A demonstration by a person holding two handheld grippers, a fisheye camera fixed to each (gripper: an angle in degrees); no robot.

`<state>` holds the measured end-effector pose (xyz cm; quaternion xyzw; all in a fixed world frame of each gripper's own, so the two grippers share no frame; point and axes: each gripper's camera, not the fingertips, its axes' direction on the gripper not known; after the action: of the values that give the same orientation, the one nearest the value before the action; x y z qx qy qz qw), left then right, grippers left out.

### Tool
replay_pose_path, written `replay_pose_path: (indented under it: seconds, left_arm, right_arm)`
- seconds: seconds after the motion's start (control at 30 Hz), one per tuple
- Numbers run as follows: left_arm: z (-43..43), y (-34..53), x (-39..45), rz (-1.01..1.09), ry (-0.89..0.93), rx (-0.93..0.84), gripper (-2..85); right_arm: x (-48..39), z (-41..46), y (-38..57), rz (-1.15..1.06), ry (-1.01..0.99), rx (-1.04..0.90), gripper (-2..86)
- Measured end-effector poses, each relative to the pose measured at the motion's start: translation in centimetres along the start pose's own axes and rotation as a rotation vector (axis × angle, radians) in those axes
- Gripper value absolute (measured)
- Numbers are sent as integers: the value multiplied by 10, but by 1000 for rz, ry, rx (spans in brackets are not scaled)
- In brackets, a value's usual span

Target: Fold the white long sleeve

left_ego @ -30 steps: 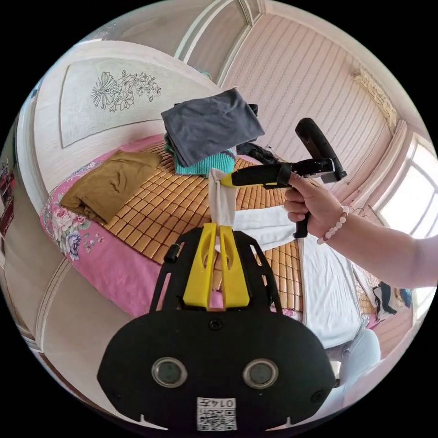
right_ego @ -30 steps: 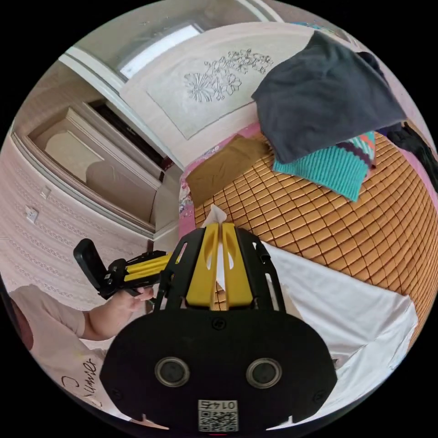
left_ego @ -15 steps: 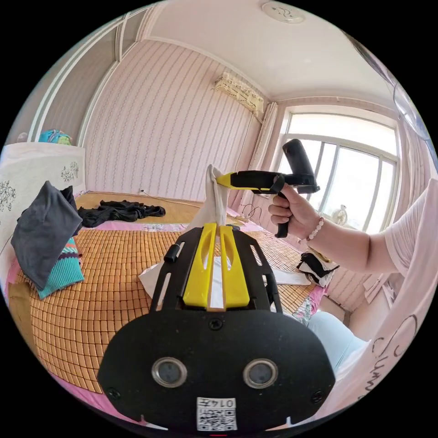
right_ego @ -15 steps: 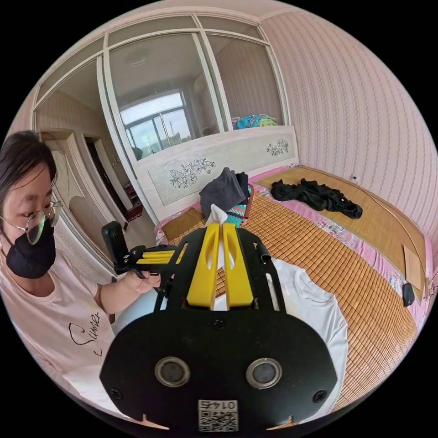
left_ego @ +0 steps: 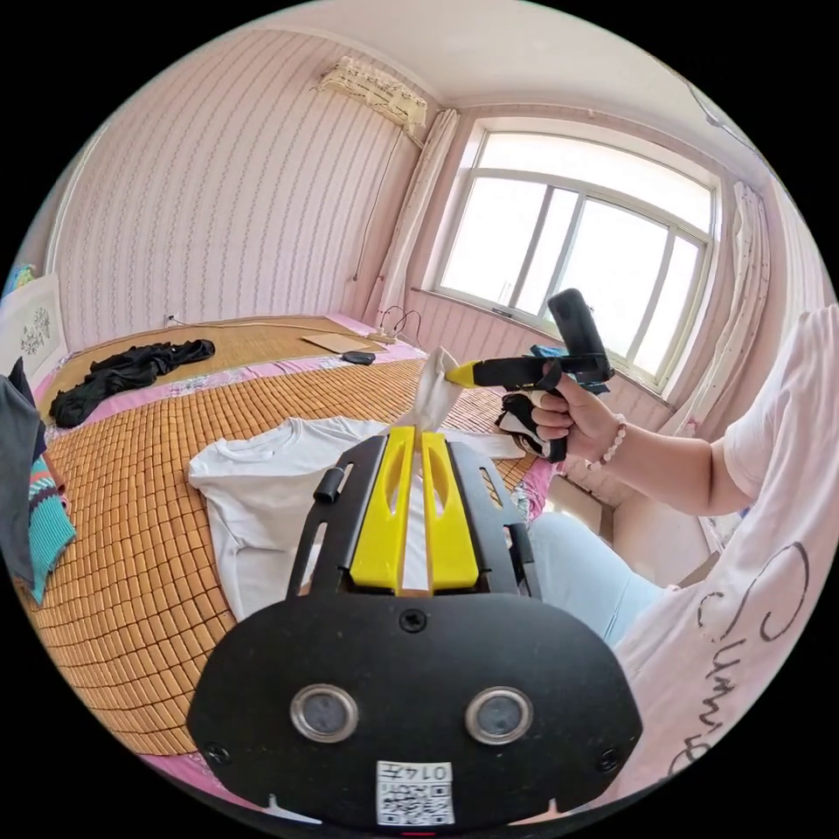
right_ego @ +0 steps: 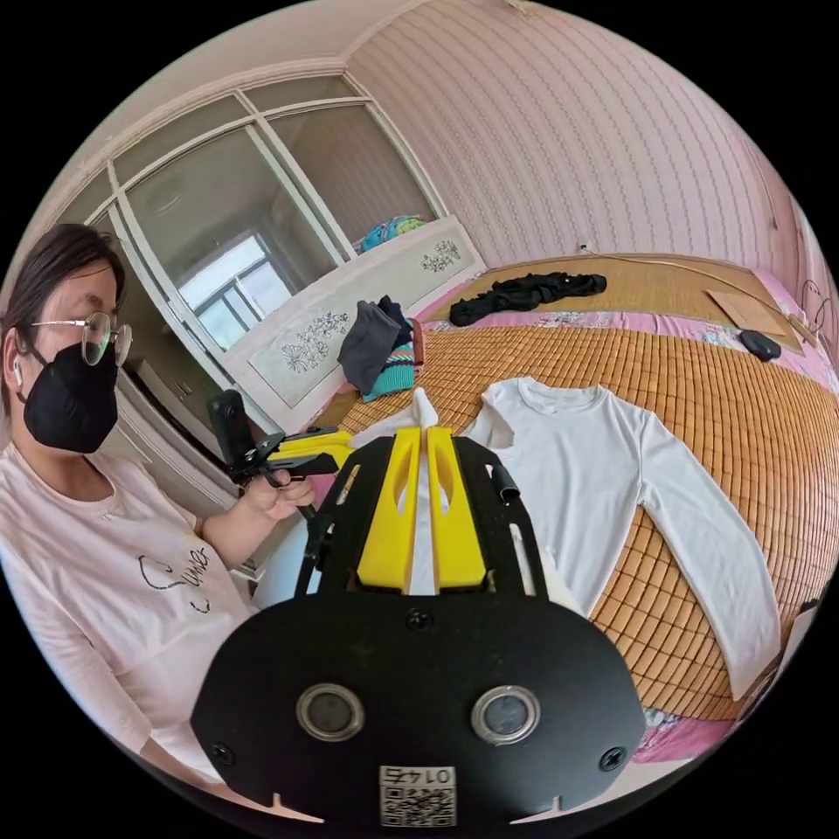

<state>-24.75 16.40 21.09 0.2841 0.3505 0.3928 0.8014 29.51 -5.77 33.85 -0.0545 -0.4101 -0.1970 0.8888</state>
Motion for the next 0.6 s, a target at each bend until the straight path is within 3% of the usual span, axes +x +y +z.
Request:
replay_pose_path:
  seconds: [0.27, 0.43, 0.53, 0.6]
  left_arm:
    - [128, 55, 9, -69, 142, -302, -9]
    - [195, 85, 26, -44, 203, -473, -3]
    - [203, 89, 30, -32, 246, -484, 19]
    - [202, 90, 25, -35, 235, -478, 36]
  right_arm:
    - [91, 9, 126, 464, 60, -149, 6]
    - [115, 13, 148, 568, 182, -215, 3]
    - [127, 11, 155, 637, 317, -345, 0]
    - [133, 4, 152, 657, 302, -323, 0]
